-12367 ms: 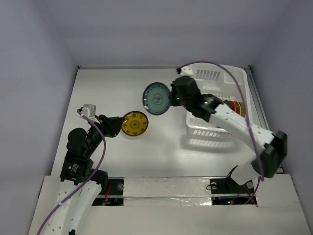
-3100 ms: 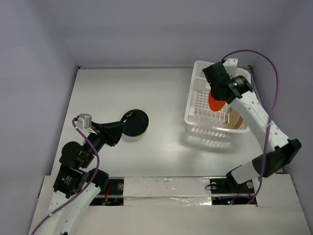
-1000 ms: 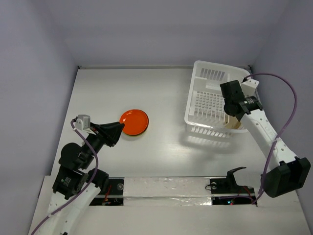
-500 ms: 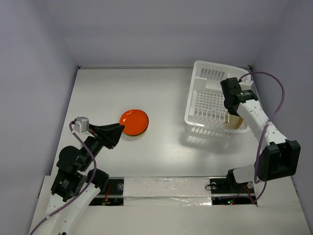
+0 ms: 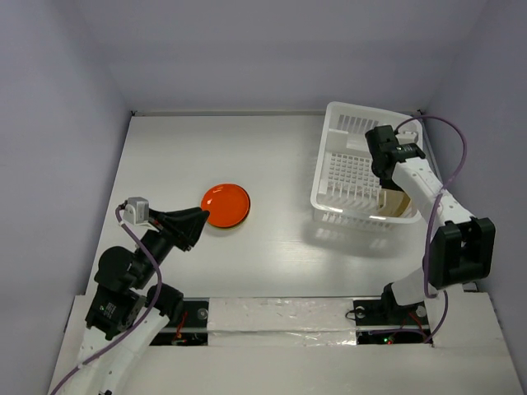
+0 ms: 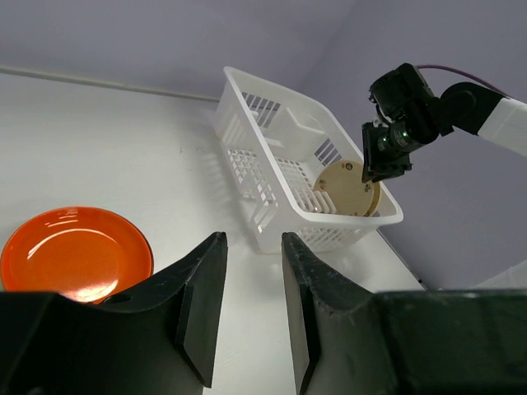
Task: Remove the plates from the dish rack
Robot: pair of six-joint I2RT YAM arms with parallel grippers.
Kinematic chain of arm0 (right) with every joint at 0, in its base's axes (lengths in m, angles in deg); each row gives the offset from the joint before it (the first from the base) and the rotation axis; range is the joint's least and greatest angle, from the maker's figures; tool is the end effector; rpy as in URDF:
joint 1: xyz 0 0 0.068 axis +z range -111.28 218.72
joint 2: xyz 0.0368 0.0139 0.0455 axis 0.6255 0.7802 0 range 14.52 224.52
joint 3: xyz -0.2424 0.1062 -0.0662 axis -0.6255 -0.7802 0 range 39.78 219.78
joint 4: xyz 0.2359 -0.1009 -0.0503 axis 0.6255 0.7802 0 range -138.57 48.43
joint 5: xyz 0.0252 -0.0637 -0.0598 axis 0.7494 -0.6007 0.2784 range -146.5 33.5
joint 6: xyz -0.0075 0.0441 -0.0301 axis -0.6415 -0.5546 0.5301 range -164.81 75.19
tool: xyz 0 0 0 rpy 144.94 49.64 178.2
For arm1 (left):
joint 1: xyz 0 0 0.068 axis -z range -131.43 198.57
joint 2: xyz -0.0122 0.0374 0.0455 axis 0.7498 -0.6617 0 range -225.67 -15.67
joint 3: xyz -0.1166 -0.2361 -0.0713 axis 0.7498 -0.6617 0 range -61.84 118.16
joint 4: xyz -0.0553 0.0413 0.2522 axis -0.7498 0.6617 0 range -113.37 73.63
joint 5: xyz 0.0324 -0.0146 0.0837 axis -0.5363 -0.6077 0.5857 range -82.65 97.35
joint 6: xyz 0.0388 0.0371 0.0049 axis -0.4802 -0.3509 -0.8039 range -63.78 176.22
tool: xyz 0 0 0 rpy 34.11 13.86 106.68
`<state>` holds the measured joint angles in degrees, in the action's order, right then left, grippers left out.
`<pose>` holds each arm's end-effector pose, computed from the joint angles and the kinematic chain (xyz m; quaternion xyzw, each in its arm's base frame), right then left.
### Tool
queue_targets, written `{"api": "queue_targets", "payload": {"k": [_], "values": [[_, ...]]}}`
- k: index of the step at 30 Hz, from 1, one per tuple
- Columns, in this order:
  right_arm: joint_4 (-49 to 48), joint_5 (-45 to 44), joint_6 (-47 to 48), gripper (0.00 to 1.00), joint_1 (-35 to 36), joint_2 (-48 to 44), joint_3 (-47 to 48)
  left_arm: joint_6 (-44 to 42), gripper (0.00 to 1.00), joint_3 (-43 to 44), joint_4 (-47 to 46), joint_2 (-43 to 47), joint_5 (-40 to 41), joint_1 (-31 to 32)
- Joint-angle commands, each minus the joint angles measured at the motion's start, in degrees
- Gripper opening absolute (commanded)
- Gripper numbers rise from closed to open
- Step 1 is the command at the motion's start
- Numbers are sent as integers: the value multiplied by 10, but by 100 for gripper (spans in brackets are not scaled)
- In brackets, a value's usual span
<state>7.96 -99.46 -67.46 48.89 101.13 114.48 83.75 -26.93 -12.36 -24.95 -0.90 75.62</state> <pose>0.2930 0.0279 0.2921 0.1674 0.9013 -0.2959 0.2686 0.0511 -0.0319 0.3438 0.0544 0.6100 -0.4010 0.6813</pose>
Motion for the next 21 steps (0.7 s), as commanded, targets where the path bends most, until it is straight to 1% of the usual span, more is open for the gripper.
{"api": "queue_targets", "payload": {"k": [1, 4, 7, 8, 10, 12, 13, 16, 21], "values": [[2, -14, 5, 30, -2, 8, 24, 1, 30, 8, -20, 10, 3, 5], [4, -22, 4, 28, -2, 17, 25, 1, 30, 7, -20, 10, 3, 5], [8, -25, 3, 18, -2, 24, 26, 1, 30, 7, -20, 12, 3, 10], [9, -29, 1, 16, -2, 25, 27, 1, 30, 8, -20, 12, 3, 10], [16, -37, -1, 9, -2, 26, 30, 1, 30, 7, -20, 12, 3, 10], [23, -41, -2, 6, -2, 26, 37, 2, 30, 8, -20, 13, 3, 10], [28, -43, -2, 3, -2, 25, 39, 1, 30, 8, -20, 13, 3, 10], [43, -55, -4, 0, -2, 25, 48, 1, 30, 8, -20, 15, 2, 10], [70, -74, -5, 0, 14, 30, 83, 1, 30, 7, -22, 13, 1, 10]]}}
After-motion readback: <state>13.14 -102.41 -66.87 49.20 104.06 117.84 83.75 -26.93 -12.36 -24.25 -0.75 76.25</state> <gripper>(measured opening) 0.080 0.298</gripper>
